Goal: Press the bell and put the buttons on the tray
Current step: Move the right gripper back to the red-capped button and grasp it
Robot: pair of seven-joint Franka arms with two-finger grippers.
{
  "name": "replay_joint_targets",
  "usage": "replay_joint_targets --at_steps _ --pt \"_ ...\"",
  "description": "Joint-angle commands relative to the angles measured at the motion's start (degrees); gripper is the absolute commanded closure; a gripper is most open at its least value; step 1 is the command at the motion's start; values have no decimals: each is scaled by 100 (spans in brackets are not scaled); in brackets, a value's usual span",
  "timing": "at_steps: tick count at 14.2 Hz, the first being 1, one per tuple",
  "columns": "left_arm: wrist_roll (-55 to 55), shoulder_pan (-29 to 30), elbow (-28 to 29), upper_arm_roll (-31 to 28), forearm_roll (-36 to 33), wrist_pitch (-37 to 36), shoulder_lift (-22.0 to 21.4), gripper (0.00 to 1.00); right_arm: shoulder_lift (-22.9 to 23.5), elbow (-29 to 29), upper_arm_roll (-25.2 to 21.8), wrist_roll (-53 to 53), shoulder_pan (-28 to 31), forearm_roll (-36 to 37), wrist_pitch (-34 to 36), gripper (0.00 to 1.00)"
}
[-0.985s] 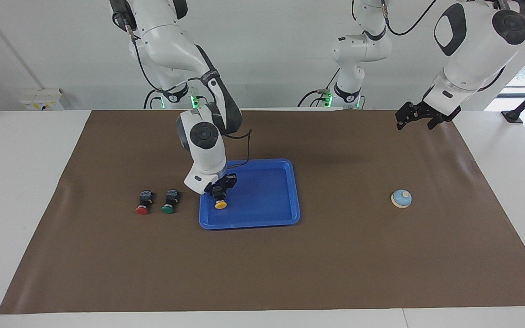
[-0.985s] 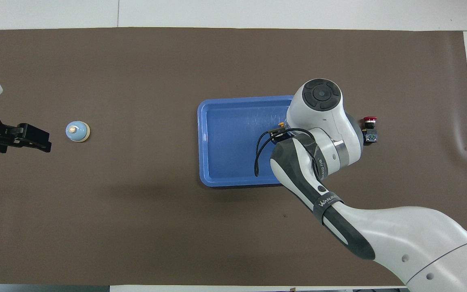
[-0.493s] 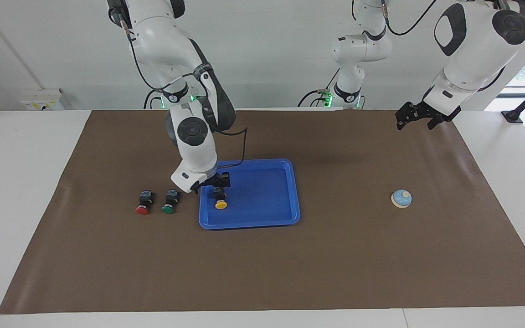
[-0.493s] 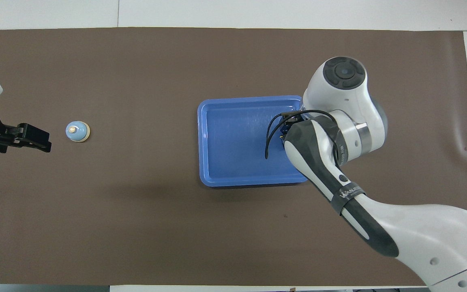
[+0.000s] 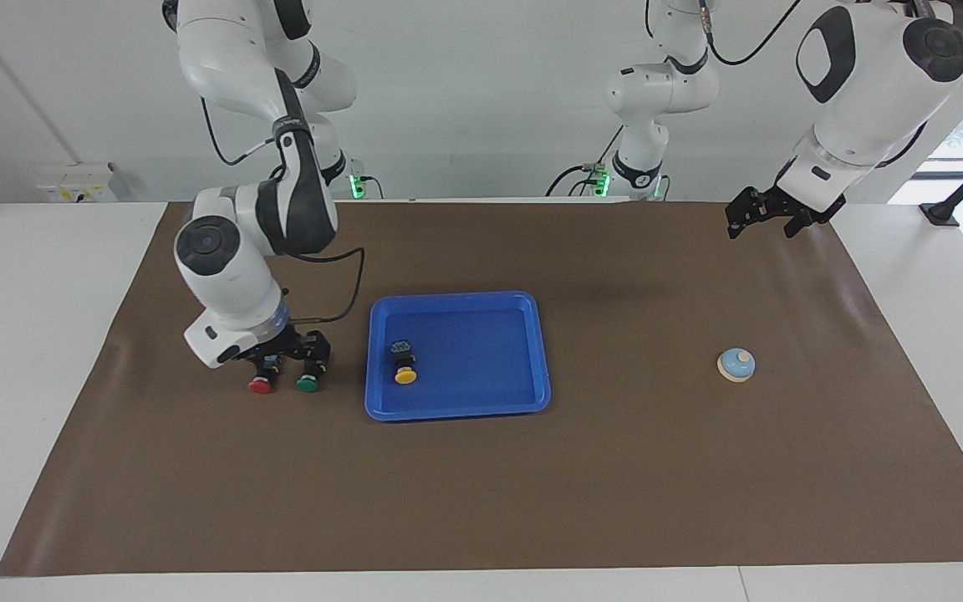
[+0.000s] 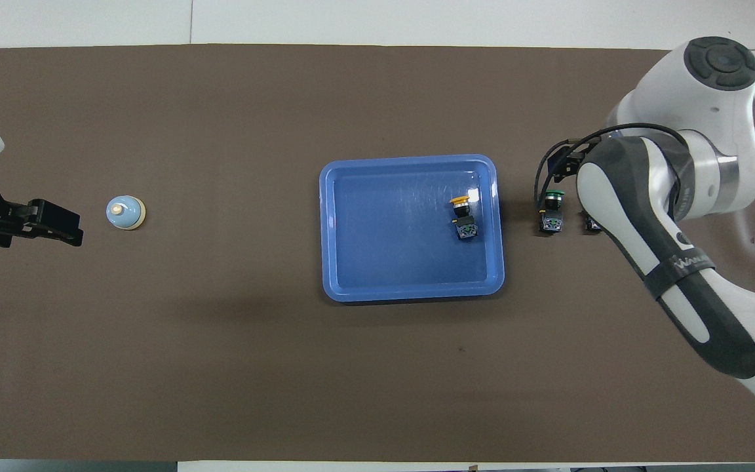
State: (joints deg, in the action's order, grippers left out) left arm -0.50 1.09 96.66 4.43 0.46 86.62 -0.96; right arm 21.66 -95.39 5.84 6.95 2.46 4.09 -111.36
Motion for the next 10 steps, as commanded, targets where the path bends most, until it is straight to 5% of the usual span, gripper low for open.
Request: replay_joint_targets --at_steps 1,4,10 --pt "50 6 -24 -13 -2 -31 -53 0 -153 -496 75 -413 421 83 -445 0" --pt "50 6 -24 -13 -2 -31 -53 0 -329 -1243 84 -712 624 83 -1105 0" --pt "50 6 -24 -13 -2 -31 -44 0 -364 -1622 84 -730 624 74 -1221 0"
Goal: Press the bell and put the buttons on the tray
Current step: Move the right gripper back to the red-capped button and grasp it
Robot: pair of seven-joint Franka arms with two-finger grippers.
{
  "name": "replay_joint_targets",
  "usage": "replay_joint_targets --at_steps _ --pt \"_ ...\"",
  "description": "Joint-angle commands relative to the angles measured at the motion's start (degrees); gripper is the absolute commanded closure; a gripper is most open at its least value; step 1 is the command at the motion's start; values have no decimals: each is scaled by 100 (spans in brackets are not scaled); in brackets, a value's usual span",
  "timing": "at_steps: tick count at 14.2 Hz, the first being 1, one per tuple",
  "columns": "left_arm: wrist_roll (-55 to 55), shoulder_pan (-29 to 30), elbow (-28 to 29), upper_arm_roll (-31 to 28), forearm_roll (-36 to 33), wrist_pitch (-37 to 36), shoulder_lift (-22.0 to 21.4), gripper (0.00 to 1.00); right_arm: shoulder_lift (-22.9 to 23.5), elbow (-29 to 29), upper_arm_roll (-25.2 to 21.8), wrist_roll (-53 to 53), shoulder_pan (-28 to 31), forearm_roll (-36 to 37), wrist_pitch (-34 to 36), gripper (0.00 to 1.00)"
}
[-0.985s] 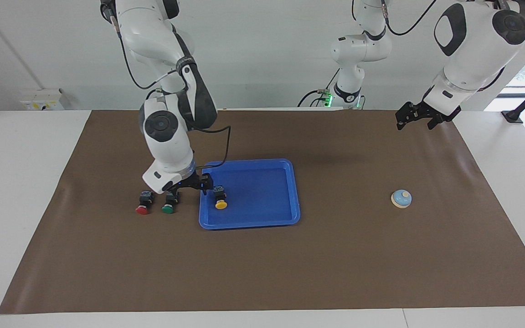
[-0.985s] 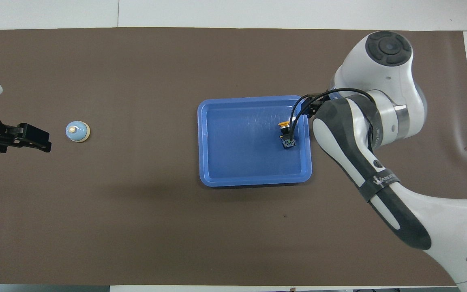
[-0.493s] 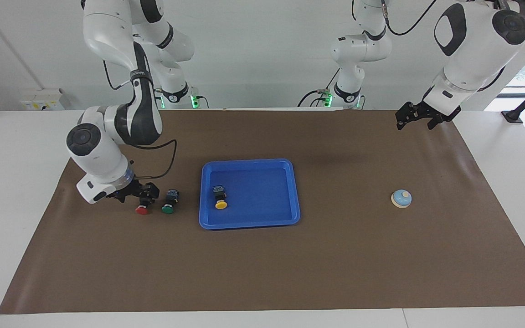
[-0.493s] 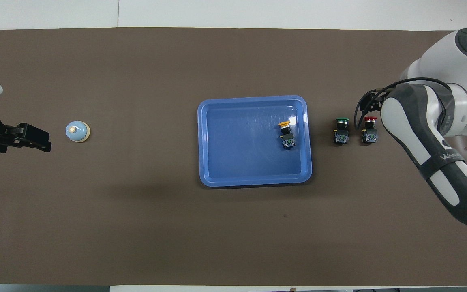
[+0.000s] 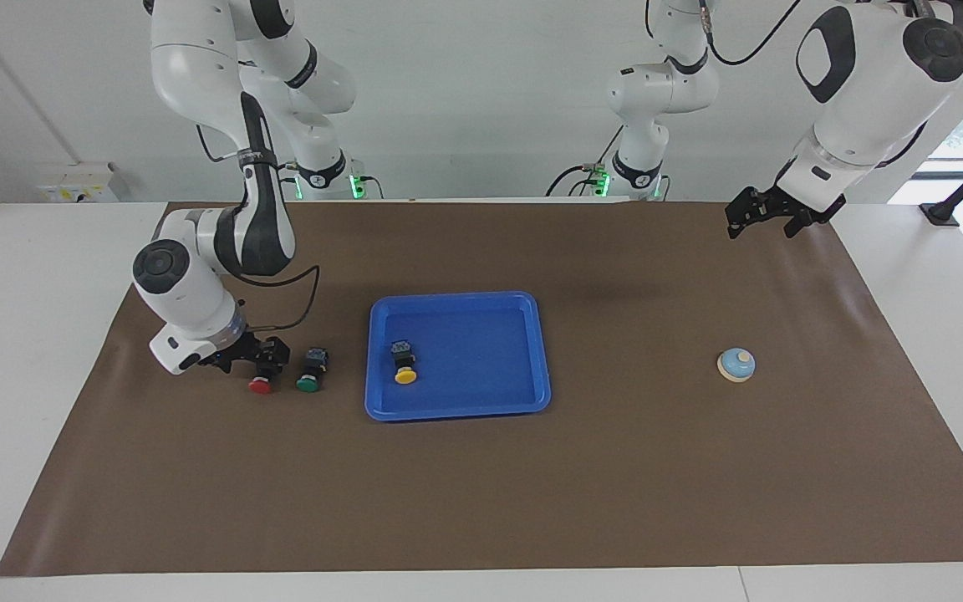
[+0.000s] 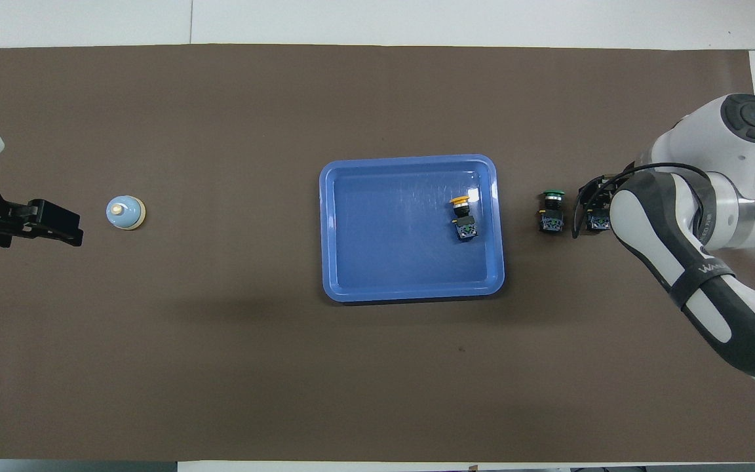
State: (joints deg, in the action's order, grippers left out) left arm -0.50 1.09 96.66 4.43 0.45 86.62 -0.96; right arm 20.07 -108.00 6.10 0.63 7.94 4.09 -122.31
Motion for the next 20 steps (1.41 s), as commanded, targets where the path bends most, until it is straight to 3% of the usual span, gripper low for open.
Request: replay_joint_targets --at_steps 1,6,9,11,12,13,14,16,18,20 --pt "50 6 -24 -13 -2 -31 -53 0 -240 -440 67 -89 77 74 -144 0" --pt "50 6 -24 -13 -2 -31 -44 0 -310 -792 67 -72 77 65 -635 0" --pt "50 6 -24 -13 -2 -31 -44 0 -311 -924 58 -37 77 56 -855 8" --pt "50 6 -24 -13 -2 -31 -53 0 -311 -968 58 -37 85 48 -891 24" --pt "50 6 -24 -13 -2 -31 -53 0 -311 -968 67 -37 85 48 -882 45" --pt "50 6 -24 -13 -2 -31 -53 0 -311 -942 67 -45 77 48 -856 76" --pt "50 6 -24 -13 -2 -31 -44 0 -311 -898 67 -71 77 48 -821 100" --pt "50 6 -24 -13 -2 -31 -53 0 -319 -628 102 -72 -28 39 -707 100" --pt "50 6 -24 -13 -2 -31 -53 0 -188 283 120 -2 -308 -75 342 100" --pt "50 6 -24 -13 -2 -31 -44 0 -21 1137 111 531 -939 -312 1162 100"
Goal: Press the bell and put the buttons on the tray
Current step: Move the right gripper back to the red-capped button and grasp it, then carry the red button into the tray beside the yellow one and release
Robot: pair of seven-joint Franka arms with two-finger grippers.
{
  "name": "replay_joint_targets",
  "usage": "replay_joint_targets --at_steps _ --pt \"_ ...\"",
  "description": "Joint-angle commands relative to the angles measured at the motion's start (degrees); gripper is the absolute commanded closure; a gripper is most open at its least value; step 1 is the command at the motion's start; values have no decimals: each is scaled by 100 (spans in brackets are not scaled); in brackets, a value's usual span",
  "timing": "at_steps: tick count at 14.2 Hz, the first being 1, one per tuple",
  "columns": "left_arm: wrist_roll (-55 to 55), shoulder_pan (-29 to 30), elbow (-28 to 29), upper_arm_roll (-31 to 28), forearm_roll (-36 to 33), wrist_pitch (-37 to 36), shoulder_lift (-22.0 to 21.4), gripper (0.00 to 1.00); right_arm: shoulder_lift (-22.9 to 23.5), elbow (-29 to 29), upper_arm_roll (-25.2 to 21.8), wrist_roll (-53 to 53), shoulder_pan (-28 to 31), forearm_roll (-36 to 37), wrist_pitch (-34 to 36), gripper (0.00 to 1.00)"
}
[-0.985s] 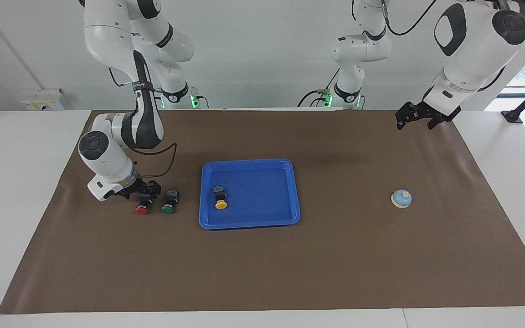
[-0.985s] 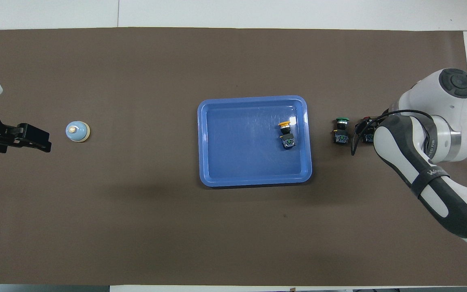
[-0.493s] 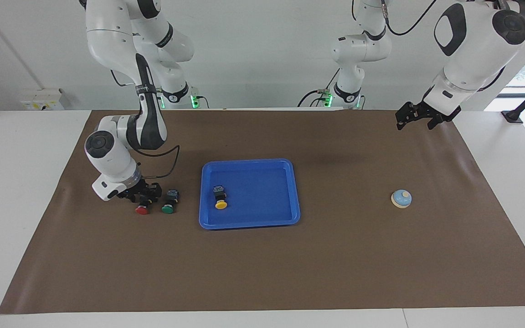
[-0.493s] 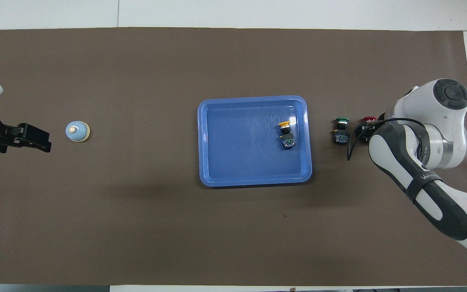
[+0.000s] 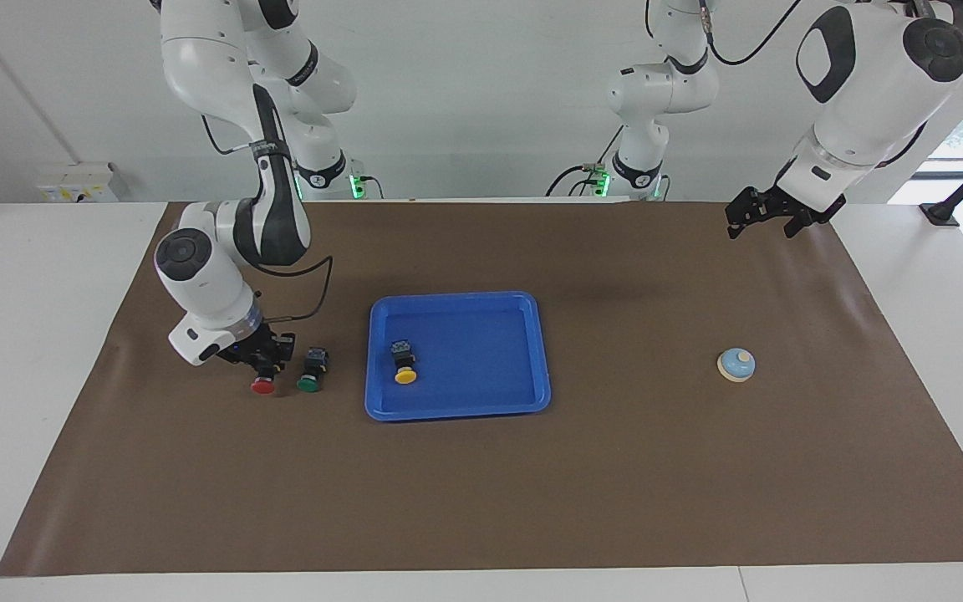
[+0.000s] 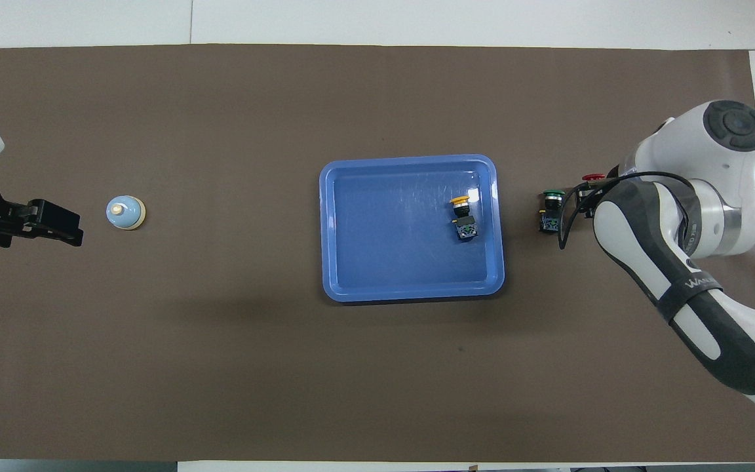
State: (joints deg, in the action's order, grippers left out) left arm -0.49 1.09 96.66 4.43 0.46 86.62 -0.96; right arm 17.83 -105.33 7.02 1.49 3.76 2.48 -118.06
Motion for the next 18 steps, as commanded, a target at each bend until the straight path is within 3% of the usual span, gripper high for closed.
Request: replay_joint_targets --at_steps 1,3,8,18 --pt "49 6 -24 -13 -2 -31 -44 0 247 1056 19 875 -856 -99 836 100" --pt "49 6 -24 -13 -2 -31 -44 0 256 1111 18 1457 -1437 -108 854 100" --pt "49 6 -24 -13 -2 -31 -53 0 475 1102 10 1783 -2511 -117 496 100" --pt "49 6 -24 -13 -2 -31 -53 0 581 400 27 2073 -2573 -160 -384 100"
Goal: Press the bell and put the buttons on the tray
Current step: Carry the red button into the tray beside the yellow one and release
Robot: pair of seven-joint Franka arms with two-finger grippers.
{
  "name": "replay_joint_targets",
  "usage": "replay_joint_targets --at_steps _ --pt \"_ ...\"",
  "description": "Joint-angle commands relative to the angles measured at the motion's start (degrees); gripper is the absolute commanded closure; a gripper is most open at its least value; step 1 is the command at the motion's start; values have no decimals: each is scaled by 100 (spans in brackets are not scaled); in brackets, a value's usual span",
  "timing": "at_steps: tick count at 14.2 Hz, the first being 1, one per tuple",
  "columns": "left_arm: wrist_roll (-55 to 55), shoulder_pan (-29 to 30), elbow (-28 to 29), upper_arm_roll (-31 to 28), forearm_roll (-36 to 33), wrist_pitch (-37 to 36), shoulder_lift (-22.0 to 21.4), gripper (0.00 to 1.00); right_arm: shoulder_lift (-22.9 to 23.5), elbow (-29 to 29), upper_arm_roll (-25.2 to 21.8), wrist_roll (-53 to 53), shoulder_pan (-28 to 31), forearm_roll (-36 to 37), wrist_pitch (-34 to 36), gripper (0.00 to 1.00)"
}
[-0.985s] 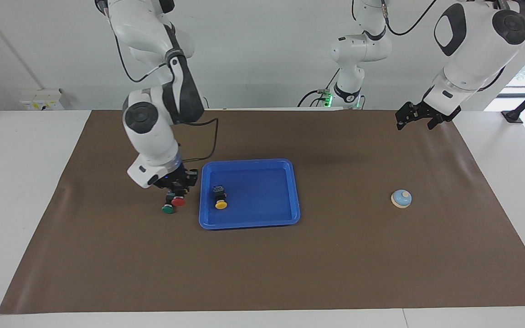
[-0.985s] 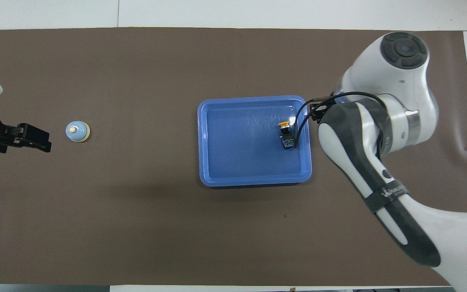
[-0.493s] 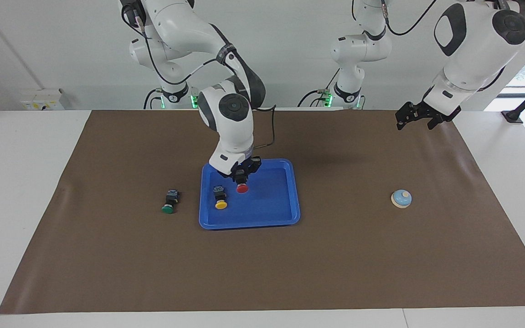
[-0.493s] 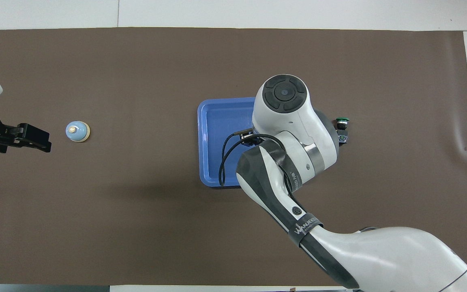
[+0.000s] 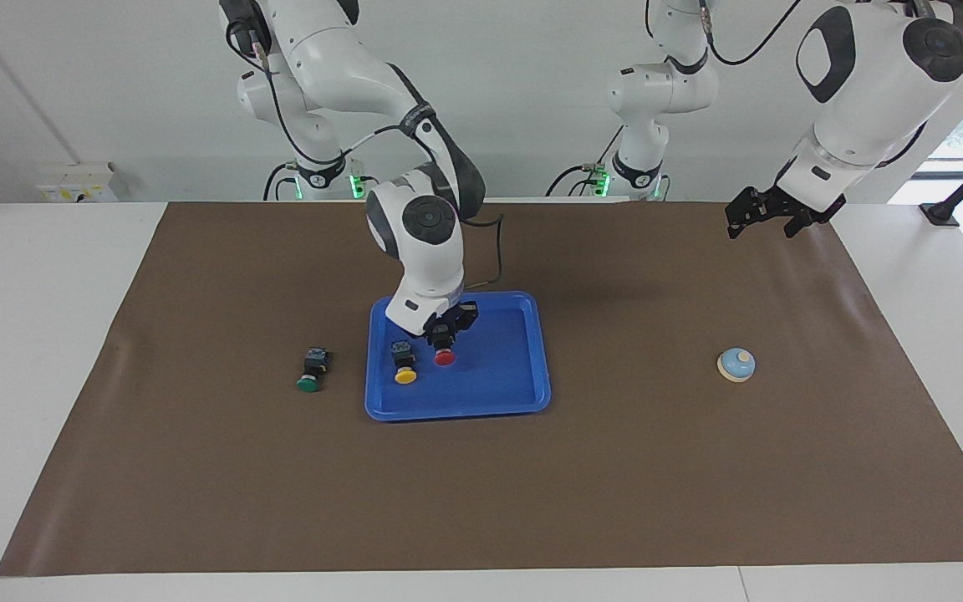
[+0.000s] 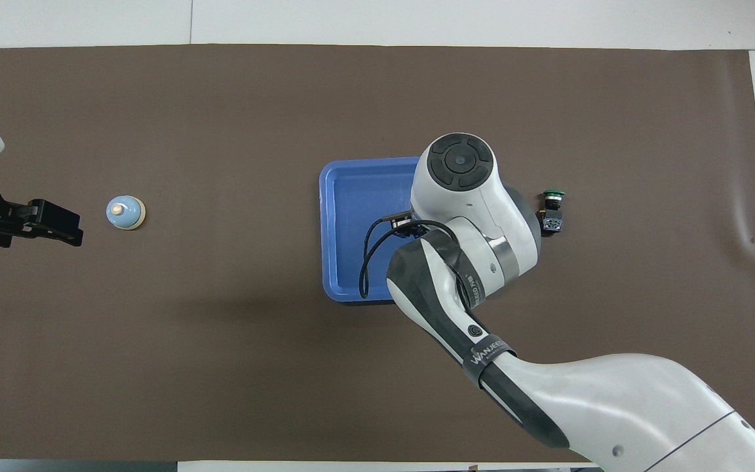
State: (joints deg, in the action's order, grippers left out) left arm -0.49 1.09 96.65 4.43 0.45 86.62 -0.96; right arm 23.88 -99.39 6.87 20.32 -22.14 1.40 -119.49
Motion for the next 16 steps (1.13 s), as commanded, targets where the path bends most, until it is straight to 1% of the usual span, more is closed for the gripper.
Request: replay_joint_targets --at_steps 1,3,4,5,6,7,8,10,12,13,14,15,16 --pt "49 6 -24 -13 -2 -31 -53 0 -24 -334 34 244 -96 -52 -416 100" --pt "49 6 -24 -13 -2 -31 -44 0 -59 -563 34 227 -62 -52 -645 100" --pt "49 6 -24 -13 -2 -31 -53 0 -59 -564 34 209 -45 -52 -637 100" --pt "49 6 -24 -13 -2 -31 -44 0 -59 -564 34 200 -45 -52 -646 97" --pt "49 6 -24 -13 -2 -31 -53 0 -59 -564 34 200 -27 -52 -655 83" --pt "49 6 -24 -13 -2 -31 -44 0 -59 -564 34 183 -27 -52 -655 77" --pt "49 6 -24 -13 -2 -31 -53 0 -59 -564 34 174 -10 -52 -655 75" --pt "49 6 -24 -13 -2 -31 -53 0 -50 -564 25 165 61 -52 -655 75" --pt "49 6 -24 -13 -2 -31 -53 0 -59 -573 25 -62 61 -52 -663 75" --pt "49 6 -24 -13 -2 -31 -44 0 -59 -582 25 -90 61 -52 -663 66" --pt "49 6 -24 -13 -2 -31 -53 0 -59 -582 25 -64 61 -52 -663 17" --pt "49 6 -24 -13 -2 -31 -53 0 -59 -582 25 -72 61 -52 -655 0" --pt "49 6 -24 -13 -2 -31 -44 0 -59 -556 25 -72 70 -52 -620 0"
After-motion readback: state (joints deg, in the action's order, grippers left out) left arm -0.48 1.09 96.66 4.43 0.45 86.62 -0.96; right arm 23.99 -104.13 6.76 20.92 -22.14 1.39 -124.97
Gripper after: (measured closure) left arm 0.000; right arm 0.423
